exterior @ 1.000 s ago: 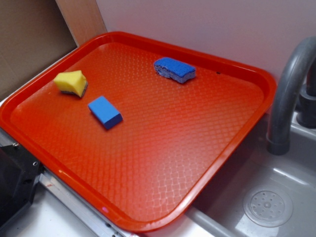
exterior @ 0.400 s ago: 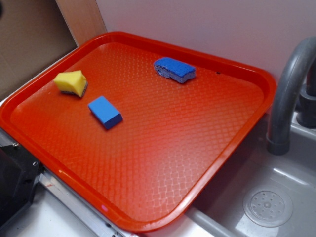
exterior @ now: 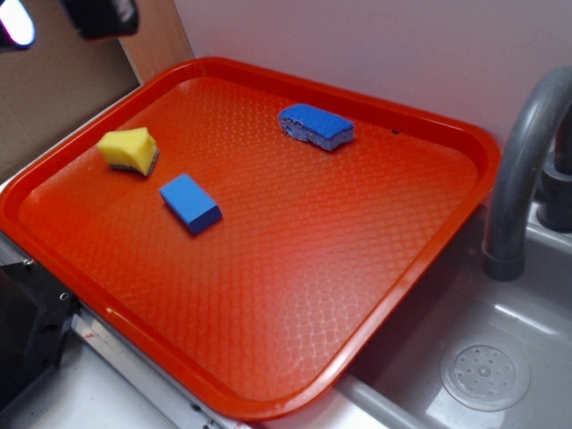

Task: Grab the blue block.

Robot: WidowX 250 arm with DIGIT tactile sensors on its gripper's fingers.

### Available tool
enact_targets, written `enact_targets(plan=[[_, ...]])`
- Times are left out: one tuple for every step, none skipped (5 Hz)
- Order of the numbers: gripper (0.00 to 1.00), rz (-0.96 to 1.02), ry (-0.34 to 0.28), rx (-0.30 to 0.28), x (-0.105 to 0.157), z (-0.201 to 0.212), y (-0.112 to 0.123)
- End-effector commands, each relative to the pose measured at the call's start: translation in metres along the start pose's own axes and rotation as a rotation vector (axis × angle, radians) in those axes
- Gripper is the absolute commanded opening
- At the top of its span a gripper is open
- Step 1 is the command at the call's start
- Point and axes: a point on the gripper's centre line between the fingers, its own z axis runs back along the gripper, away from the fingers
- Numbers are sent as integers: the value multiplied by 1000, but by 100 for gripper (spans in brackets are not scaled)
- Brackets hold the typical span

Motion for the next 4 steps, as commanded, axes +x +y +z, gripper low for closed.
enact_targets(plan=[[100,431,-41,51,-10,-45,-13],[100,538,-47,80,-17,-66,-9],[100,554,-65,98,-11,-78,-11],[100,554,-95,98,-7,-87,-6]])
